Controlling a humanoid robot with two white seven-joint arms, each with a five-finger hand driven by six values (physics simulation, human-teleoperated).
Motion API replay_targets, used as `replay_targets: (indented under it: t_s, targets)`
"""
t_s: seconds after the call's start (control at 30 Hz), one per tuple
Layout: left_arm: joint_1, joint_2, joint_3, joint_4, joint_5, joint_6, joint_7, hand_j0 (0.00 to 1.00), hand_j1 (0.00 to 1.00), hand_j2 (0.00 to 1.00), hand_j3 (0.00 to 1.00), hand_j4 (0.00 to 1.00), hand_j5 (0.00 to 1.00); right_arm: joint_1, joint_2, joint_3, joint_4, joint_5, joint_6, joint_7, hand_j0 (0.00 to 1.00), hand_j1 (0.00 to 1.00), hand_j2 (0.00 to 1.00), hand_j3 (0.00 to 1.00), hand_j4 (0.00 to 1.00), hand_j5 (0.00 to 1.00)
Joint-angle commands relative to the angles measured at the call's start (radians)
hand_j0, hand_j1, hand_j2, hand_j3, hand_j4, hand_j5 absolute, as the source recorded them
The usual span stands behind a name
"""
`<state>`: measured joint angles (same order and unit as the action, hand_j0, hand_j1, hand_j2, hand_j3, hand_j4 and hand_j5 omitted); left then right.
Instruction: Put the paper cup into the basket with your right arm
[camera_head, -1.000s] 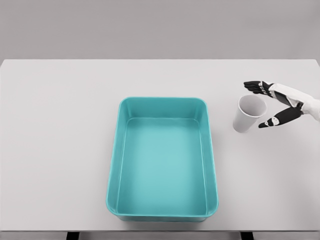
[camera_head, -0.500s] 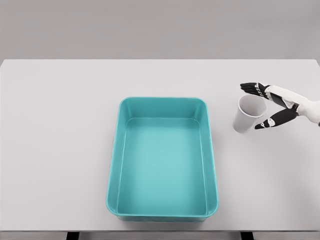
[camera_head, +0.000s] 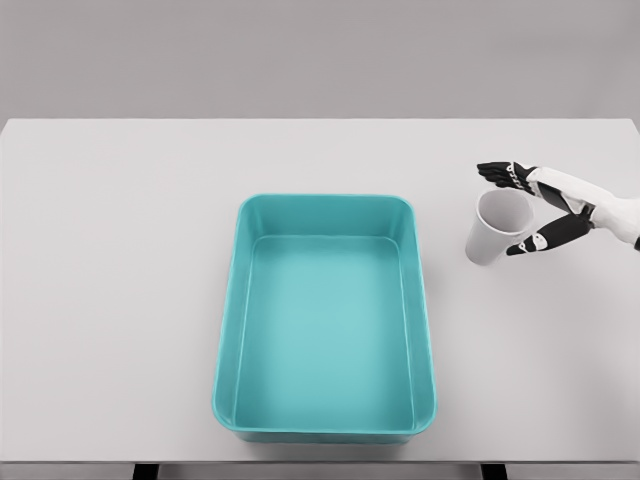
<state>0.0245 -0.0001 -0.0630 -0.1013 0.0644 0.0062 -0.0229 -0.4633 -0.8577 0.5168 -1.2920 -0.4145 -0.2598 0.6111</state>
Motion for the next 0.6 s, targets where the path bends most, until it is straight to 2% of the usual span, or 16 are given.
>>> replay_targets:
  t_s: [0.0,0.4,0.47,0.57]
  targets:
    - [0.0,0.0,0.0,0.0,0.0,0.0,0.0,1.0,1.0,1.0,1.0,1.0,1.0,0.0,0.0,0.0,-0.001,-0.006,0.002,0.0,1.0,1.0,1.0,1.0,1.0,1.0]
    - [0.0,0.0,0.0,0.0,0.0,0.001,0.0,1.0,1.0,1.0,1.0,1.0,1.0,0.003,0.008,0.006,-0.003,0.016,0.001,0.0,1.0,1.0,1.0,1.0,1.0,1.0]
    - [0.0,0.0,0.0,0.0,0.0,0.0,0.0,1.0,1.0,1.0,1.0,1.0,1.0,0.002,0.008,0.008,-0.003,0.039,0.001,0.0,0.86,0.86,0.86,0.86,0.86,0.86]
    - [0.0,0.0,0.0,0.0,0.0,0.0,0.0,1.0,1.0,1.0,1.0,1.0,1.0,0.002,0.008,0.006,-0.003,0.042,0.002,0.0,0.8,0.8,0.8,0.8,0.8,0.8]
